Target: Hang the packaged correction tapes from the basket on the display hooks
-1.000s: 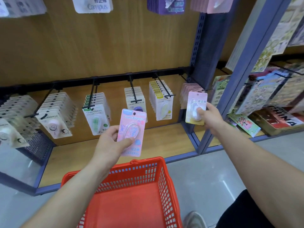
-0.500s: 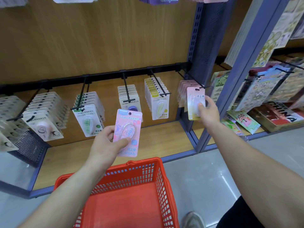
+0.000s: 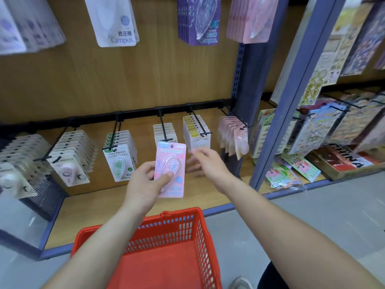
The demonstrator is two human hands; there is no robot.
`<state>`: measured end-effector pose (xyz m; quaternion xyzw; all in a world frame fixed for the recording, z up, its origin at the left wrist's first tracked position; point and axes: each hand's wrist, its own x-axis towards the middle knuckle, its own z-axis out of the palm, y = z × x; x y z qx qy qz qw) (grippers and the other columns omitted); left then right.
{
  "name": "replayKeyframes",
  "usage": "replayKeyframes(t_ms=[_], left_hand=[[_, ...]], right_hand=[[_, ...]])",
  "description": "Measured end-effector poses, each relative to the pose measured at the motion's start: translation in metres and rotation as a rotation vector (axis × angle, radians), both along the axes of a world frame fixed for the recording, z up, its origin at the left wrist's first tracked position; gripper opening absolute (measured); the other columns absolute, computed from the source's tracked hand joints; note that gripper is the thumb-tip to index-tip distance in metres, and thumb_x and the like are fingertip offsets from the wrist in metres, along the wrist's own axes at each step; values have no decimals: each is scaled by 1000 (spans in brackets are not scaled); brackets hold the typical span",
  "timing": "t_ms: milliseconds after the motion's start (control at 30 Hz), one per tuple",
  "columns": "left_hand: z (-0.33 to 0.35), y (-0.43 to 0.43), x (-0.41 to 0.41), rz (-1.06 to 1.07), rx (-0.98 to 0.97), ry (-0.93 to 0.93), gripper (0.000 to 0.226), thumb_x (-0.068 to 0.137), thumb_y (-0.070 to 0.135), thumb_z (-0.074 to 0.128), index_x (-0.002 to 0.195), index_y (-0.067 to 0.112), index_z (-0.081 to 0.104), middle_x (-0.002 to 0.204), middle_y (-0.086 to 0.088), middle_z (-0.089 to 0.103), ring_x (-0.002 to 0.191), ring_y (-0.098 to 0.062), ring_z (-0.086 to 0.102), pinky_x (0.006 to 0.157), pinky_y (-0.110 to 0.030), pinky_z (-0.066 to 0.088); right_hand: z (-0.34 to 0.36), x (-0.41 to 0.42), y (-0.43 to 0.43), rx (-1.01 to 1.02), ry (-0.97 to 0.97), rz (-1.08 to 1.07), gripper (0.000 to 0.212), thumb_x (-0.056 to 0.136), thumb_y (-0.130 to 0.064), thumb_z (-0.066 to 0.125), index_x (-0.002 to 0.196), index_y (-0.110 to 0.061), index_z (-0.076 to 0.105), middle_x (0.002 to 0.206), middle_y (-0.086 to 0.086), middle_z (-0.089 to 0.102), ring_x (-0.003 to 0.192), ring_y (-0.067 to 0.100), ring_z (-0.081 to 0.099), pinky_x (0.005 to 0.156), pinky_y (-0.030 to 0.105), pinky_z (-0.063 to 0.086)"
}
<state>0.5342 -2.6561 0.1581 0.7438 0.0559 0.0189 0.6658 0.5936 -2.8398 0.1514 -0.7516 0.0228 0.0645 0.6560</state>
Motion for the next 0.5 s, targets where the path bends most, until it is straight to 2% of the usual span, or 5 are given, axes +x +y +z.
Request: replayKeyframes(t_ms=[167,267,300,400,500], left_hand=[[11,1,-14,99,39,-90,30,87,17,80,116,17,72,102,3,77,97,-16,71,76,-27,57],[21,4,-26,145,60,-134,31,88,20,80,117,21,72,101,5,75,92,-10,70,67,-17,53],[26,5,-30,149,60,-142,33,88,22,80,119,22,70,101,5,76,91,-10,71,67,-19,54],[44,9,-36,122,57,-156,35,90,22,77,123,24,65,99,3,78,90,-13,74,80,-34,58],[63,9,-36,63,99,-167,36,91,20,75,125,24,64,102,6,77,88,-7,72,83,-28,58]], right_hand=[[16,-42,28,119,-58,133,19,100,-19,63,116,-8,64,110,11,75,99,28,75,84,45,61],[23,-58,32,174,-67,142,26,96,-13,69,121,-10,63,113,8,75,102,26,74,88,50,61],[25,-63,32,192,-70,130,27,96,-12,69,122,-11,63,114,8,76,103,26,74,89,51,60],[36,-72,31,227,-100,54,28,96,-10,67,124,-14,62,112,5,77,103,26,74,92,55,58],[55,-74,21,231,-152,-38,33,95,-10,67,127,-18,60,110,2,77,101,22,74,91,52,59]])
